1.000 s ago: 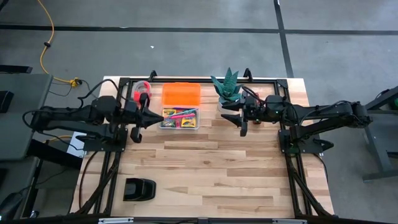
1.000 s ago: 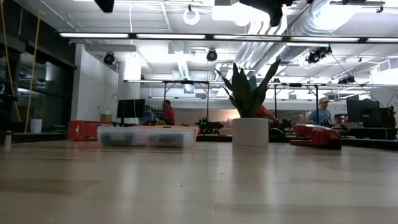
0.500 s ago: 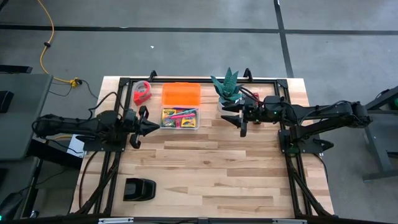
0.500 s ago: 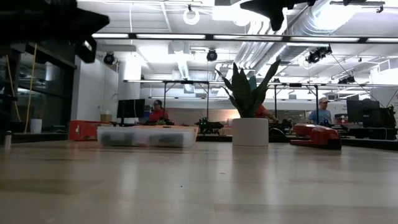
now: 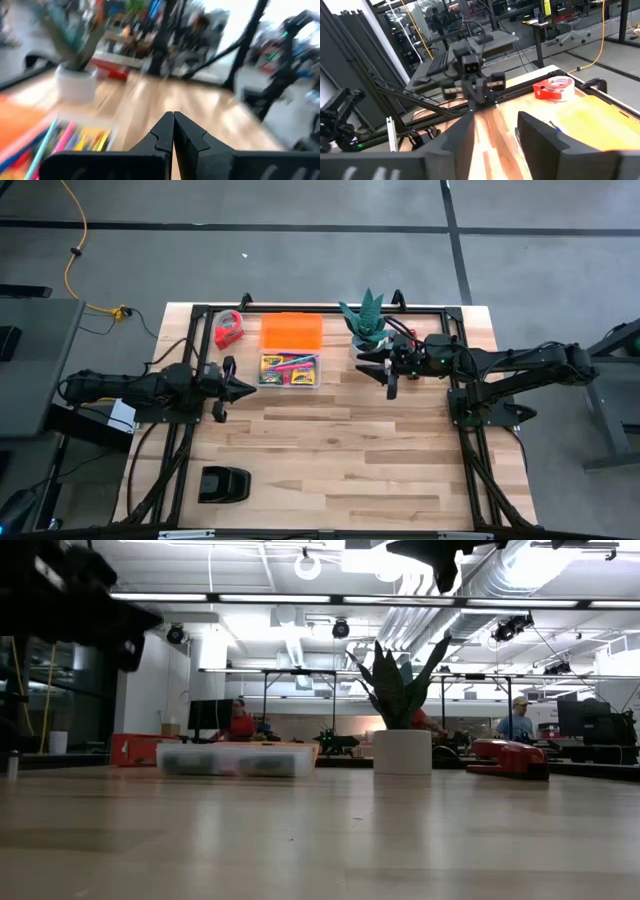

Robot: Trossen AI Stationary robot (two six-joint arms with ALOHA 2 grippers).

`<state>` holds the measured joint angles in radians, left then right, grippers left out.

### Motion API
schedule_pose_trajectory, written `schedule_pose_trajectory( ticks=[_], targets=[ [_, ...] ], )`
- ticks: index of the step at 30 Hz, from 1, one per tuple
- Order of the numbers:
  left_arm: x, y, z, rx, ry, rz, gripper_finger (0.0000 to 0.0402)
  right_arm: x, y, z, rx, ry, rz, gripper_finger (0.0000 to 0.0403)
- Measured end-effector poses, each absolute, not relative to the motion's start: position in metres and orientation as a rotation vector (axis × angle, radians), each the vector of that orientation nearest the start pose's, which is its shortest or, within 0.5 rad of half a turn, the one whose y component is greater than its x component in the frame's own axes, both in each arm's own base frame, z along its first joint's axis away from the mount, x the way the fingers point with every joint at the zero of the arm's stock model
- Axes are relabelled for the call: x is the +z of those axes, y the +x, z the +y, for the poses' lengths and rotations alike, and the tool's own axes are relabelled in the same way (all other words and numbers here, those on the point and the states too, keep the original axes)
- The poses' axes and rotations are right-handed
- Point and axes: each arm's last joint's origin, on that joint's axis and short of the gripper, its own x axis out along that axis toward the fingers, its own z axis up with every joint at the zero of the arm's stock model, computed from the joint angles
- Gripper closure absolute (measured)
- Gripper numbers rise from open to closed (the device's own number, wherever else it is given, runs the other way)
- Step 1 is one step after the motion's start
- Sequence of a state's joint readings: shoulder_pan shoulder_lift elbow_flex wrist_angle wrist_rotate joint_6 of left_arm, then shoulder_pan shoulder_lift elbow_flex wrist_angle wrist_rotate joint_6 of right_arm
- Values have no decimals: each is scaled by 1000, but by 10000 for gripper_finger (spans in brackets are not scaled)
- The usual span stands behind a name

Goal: Pack school essentials
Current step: Return to Home Position

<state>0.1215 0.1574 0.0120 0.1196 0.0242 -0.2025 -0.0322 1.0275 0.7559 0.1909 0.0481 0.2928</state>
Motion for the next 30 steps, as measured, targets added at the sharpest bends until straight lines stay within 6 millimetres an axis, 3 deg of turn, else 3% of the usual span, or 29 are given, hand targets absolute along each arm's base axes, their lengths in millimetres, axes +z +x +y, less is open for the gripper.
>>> schedule_pose_trajectory(
  ticks=[4, 9, 12, 16, 19, 24, 30],
  targets=[
    [156, 105, 13, 129, -212, 114, 401, 313, 232, -8, -74, 307, 74, 301],
    [160, 104, 13, 147, -218, 71, 401, 309, 230, -8, -61, 316, 126, 384],
    [158, 104, 14, 178, -277, 86, 401, 308, 222, -7, -43, 332, 181, 393],
    [158, 104, 14, 186, -310, 87, 401, 311, 196, -3, -3, 281, 262, 400],
    [158, 104, 14, 186, -308, 87, 401, 307, 168, 1, 39, 262, 211, 400],
    [158, 104, 14, 186, -307, 87, 401, 268, 124, 5, 49, 310, 35, 402],
    [158, 104, 14, 186, -307, 87, 401, 234, 91, 4, 61, 319, -127, 403]
  ],
)
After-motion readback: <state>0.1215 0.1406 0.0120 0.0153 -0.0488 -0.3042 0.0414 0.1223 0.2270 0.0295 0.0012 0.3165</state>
